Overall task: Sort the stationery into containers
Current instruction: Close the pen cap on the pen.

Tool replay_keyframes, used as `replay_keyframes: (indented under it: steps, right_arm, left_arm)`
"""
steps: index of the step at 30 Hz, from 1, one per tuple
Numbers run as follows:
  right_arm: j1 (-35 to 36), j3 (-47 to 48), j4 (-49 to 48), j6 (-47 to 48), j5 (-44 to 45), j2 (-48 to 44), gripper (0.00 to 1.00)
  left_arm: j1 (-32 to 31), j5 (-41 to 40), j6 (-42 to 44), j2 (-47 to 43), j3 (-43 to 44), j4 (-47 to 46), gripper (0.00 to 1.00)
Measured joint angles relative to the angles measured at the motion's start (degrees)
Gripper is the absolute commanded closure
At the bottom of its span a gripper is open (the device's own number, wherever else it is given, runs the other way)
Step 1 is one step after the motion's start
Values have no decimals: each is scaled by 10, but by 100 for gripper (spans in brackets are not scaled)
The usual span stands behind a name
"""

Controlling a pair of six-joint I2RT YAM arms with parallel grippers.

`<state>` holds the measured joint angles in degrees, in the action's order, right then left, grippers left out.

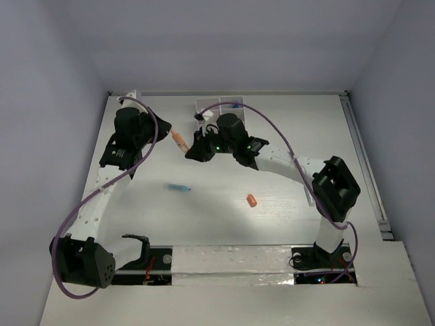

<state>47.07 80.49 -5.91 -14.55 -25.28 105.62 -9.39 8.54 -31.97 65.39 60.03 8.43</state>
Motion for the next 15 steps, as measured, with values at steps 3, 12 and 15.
replay_keyframes:
  steps: [3,12,15]
  right_arm:
    - [0,0,23,-2,3,-15,100]
    - [-2,72,167,2,33,-14,100]
    - [-6,84,183,4,44,-12,100]
  left_arm:
    - [0,20,0,0,0,-5,100]
    - [-63,57,4,-57,-21,-36,82]
    - [-71,62,2,-122,-43,-39,72]
